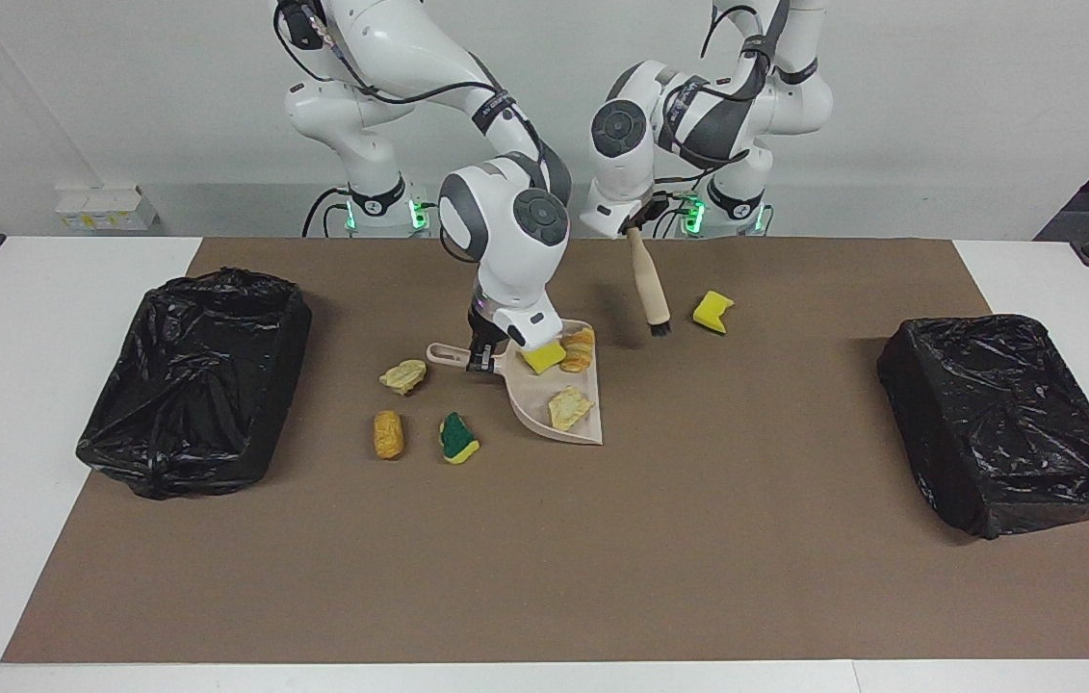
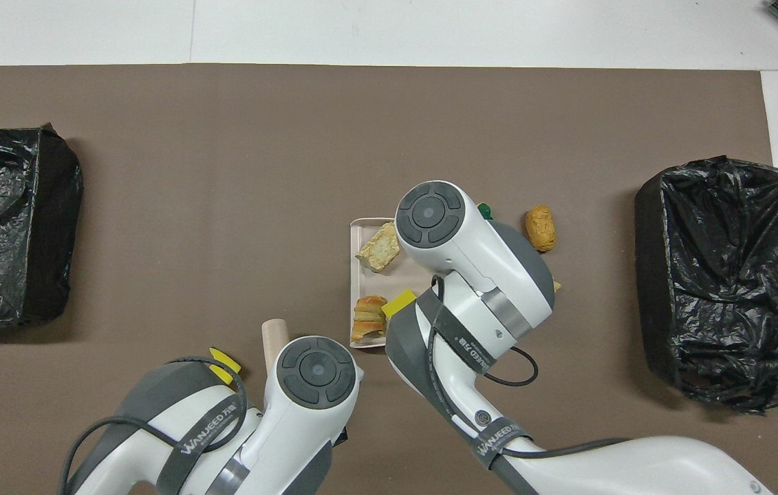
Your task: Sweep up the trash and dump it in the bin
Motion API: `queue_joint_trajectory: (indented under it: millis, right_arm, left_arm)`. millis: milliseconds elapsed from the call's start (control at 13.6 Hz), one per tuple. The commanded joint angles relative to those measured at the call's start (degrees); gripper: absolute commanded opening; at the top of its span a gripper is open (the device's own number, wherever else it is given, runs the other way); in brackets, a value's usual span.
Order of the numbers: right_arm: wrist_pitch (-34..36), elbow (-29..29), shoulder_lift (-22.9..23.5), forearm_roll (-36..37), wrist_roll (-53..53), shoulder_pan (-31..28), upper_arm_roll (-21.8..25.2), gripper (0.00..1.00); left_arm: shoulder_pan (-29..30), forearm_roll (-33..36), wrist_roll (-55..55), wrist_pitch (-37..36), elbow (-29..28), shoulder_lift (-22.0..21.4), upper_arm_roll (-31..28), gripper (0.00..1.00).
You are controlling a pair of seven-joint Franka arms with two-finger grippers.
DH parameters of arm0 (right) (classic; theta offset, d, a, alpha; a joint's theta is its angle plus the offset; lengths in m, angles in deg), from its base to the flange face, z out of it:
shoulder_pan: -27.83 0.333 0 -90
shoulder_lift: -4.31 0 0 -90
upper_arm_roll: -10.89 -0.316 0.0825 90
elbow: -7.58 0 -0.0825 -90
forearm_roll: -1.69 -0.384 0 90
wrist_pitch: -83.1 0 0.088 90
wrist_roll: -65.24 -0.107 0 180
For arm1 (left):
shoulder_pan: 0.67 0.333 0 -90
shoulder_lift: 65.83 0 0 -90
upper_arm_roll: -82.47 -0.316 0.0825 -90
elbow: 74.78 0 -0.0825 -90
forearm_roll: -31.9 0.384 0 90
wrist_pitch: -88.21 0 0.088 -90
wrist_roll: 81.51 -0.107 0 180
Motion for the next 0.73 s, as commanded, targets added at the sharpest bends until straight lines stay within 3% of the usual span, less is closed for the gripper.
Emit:
queue_joint_trajectory:
  millis: [0, 367, 661]
  right_arm:
    - [-1.59, 1.13, -0.52, -1.07, -0.77, -0.47, -0.39, 0.00]
    - [-1.59, 1.13, -0.52, -1.07, -0.77, -0.47, -0.39, 0.00]
    - [-1.59, 1.40, -0.61, -1.07, -0.77, -0.65, -0.39, 0.00]
  left_arm:
    - [2.37, -1.10, 6.60, 0.70, -4.45, -5.37, -0.91, 0.00]
    - [3.88, -2.50, 11.01, 7.92, -14.02, -8.53, -0.82, 0.00]
    - [5.89, -2.60, 16.56, 6.25, -14.65, -9.24, -1.00, 0.00]
